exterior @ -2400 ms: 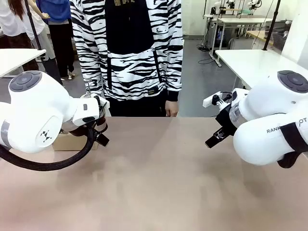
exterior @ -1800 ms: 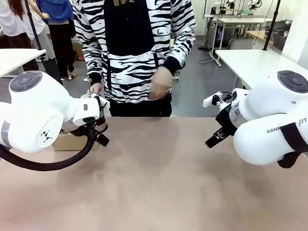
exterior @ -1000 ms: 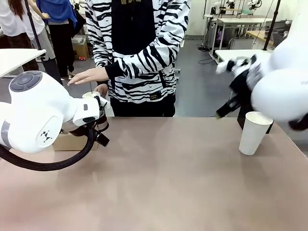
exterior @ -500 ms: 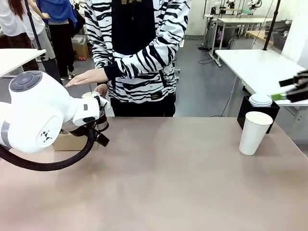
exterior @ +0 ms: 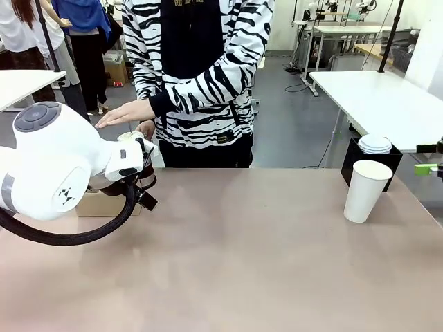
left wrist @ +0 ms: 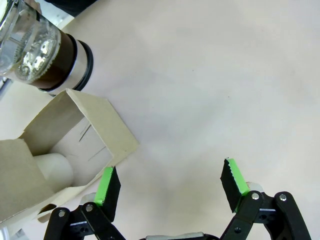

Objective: Pour a drink into a cup and package it in a carrier.
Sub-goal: Pick up the 600 ml Paper Cup and place it in the middle top area of the table.

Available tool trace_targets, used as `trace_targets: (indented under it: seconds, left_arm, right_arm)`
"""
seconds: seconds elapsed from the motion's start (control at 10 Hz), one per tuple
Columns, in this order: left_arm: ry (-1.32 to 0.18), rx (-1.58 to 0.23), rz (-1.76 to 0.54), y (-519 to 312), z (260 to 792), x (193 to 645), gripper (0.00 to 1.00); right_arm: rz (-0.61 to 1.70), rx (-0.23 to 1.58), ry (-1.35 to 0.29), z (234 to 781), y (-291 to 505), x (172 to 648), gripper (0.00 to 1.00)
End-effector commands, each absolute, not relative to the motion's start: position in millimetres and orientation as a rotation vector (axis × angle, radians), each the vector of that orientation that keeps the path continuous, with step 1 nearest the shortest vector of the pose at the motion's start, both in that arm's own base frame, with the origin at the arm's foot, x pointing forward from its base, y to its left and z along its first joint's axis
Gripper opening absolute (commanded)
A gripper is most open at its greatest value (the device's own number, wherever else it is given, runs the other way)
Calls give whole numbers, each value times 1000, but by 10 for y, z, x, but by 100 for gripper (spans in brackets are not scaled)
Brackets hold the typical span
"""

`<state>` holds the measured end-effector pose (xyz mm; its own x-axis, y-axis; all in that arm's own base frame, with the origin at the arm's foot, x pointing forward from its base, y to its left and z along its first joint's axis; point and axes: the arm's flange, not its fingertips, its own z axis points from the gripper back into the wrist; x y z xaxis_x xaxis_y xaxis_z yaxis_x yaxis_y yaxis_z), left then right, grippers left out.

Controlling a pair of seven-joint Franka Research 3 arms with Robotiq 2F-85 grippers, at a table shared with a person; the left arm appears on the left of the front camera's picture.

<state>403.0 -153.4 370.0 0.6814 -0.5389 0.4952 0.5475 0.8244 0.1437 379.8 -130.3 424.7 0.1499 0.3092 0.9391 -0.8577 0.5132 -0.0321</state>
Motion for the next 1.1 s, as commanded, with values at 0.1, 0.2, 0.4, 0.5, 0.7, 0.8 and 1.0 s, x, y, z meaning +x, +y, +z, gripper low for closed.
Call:
trace_targets:
  seconds: [0.1,0.2,0.4,0.5,0.7,0.8,1.0]
  left_arm:
    - [-551,-20,-607,-1524,3703,4031,100]
    - [-551,-20,-607,-1524,3703,4031,100]
    - [-551,-20,-607,-1524,3703,4031,100]
    - [-551,-20,-607,-1524,3703,4031,100]
    - [-551,-20,-607,-1524,3703,4031,100]
    - [-551,-20,-607,-1524,3703,4031,100]
    - [-551,-20,-607,-1524,3703,4031,100]
  right_arm:
    - [922,564,-1119,4446,-1238,3778,100]
    - [922,564,-1119,4446,-1238,3778,100]
    - [913,589,-1119,4267,-1424,3931,100]
    - [950,626,-1122,4134,-1562,4008,100]
    - [1010,705,-1142,3813,-1742,4151,100]
    - [1023,733,-1152,3672,-1788,4201,100]
    - [1025,778,-1154,3328,-1804,4361,100]
